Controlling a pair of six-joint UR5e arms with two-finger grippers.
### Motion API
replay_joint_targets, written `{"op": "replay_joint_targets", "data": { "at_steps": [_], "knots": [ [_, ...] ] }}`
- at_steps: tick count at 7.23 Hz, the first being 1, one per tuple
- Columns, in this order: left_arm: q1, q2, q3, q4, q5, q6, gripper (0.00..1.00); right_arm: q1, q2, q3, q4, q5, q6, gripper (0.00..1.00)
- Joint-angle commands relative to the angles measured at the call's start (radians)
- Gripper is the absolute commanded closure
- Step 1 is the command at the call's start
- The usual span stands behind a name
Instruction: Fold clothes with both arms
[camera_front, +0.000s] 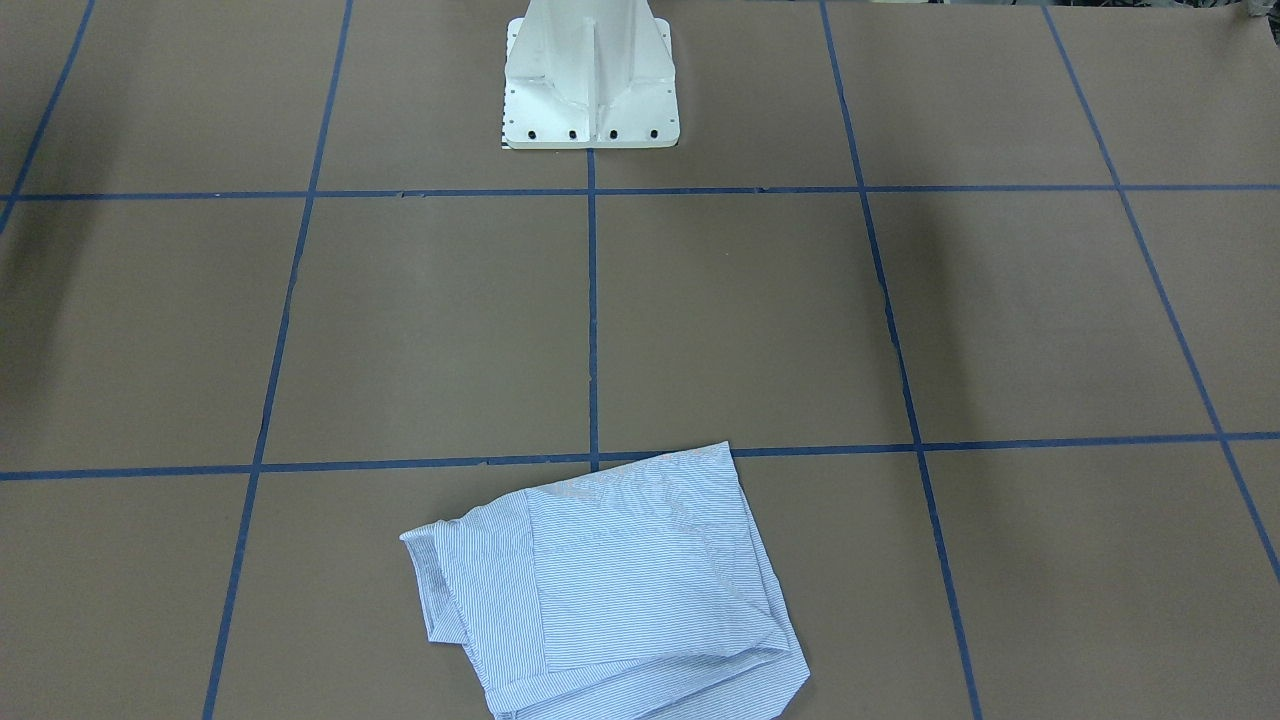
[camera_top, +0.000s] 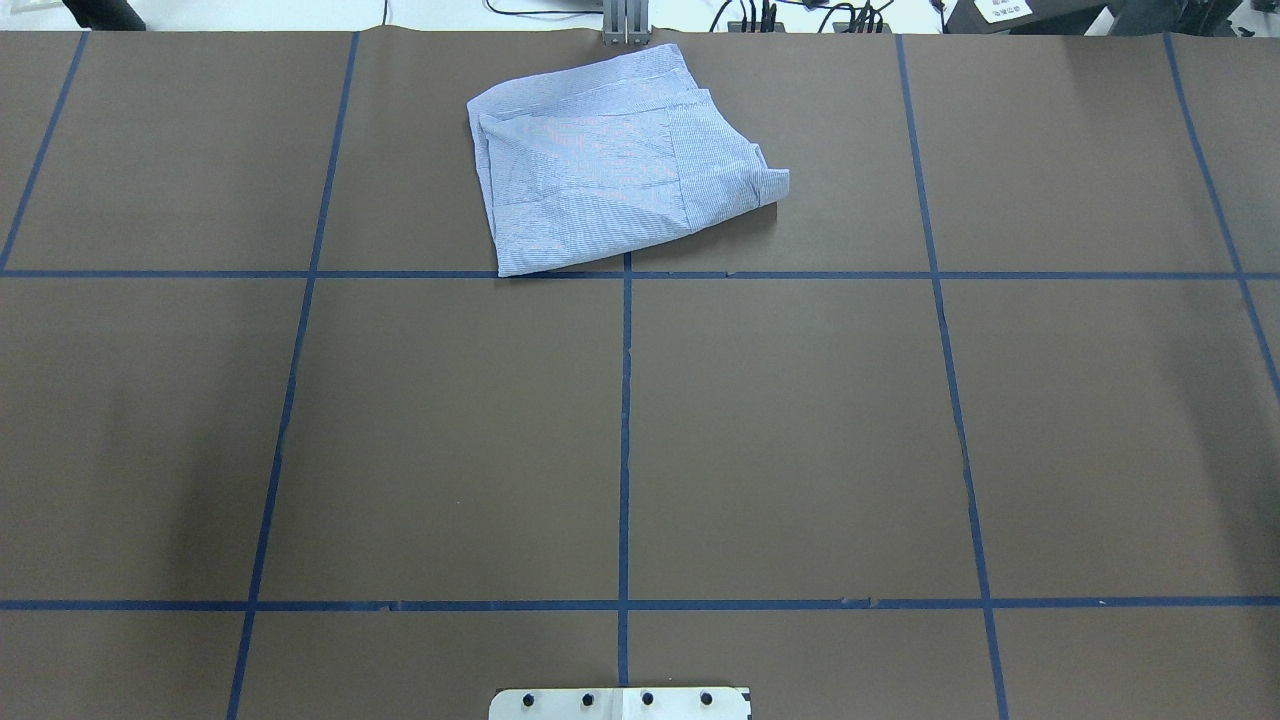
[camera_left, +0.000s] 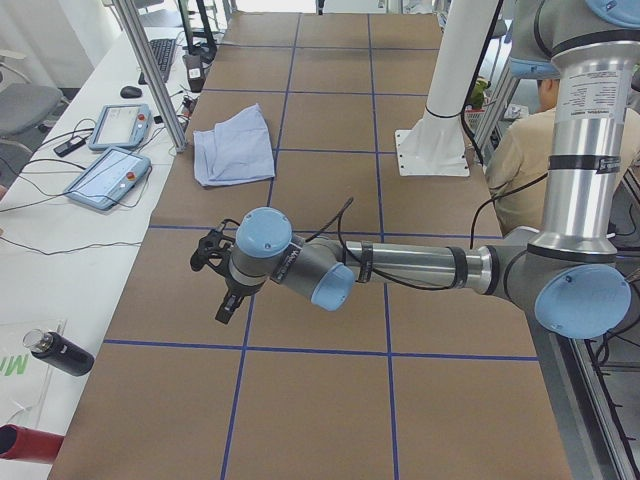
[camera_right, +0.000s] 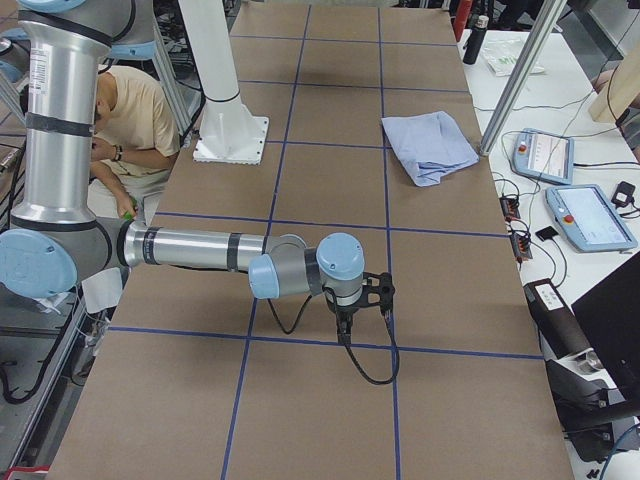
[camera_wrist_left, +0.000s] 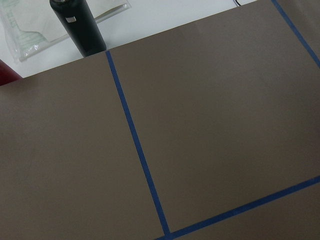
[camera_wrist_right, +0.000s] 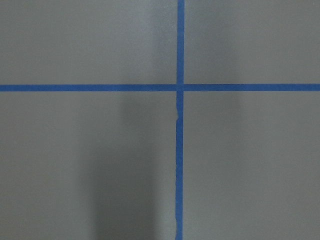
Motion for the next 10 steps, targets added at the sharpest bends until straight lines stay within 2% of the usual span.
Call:
{"op": "replay_joint_targets", "data": {
  "at_steps": [1, 5, 6, 7, 10],
  "knots": [
    [0.001, 0.036, -0.049, 0.004, -0.004, -0.004, 0.01, -0.002, 0.017, 0.005, -0.008, 0.001, -0.001, 0.00],
    [0.002, 0.099, -0.121, -0.007, 0.000, -0.004, 0.01, -0.005, 0.065, 0.008, -0.022, -0.002, 0.015, 0.00],
    [0.002, 0.120, -0.121, -0.002, 0.002, -0.004, 0.01, -0.012, 0.081, 0.009, -0.049, 0.001, 0.016, 0.00],
    [0.004, 0.154, -0.123, -0.007, 0.000, 0.001, 0.01, -0.015, 0.144, 0.008, -0.168, -0.009, 0.016, 0.00],
    [0.005, 0.150, -0.124, 0.004, 0.003, -0.007, 0.01, -0.015, 0.143, 0.008, -0.206, -0.012, 0.010, 0.00]
  ]
}}
